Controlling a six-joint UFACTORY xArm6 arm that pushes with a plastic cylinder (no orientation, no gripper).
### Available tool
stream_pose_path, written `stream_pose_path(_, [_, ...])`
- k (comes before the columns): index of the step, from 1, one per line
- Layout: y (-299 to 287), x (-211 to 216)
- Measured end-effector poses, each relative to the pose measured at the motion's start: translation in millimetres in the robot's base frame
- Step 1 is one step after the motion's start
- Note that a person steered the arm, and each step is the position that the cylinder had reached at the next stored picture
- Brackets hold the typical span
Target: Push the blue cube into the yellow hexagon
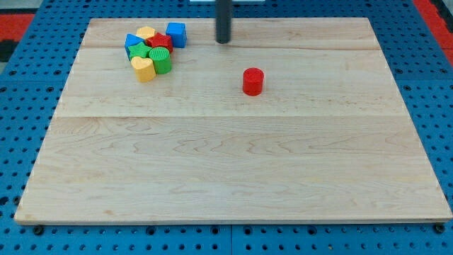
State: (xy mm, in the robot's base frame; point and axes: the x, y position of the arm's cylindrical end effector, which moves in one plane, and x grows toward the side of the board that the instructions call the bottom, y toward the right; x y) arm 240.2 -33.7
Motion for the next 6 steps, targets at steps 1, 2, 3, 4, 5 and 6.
stream_pose_path(1, [-73, 13])
stream_pose_path(2, [-104, 9])
stream_pose_path(3, [-107, 9])
stream_pose_path(4, [-107, 9])
stream_pose_path(5, [-112, 10])
stream_pose_path(6, [-112, 29])
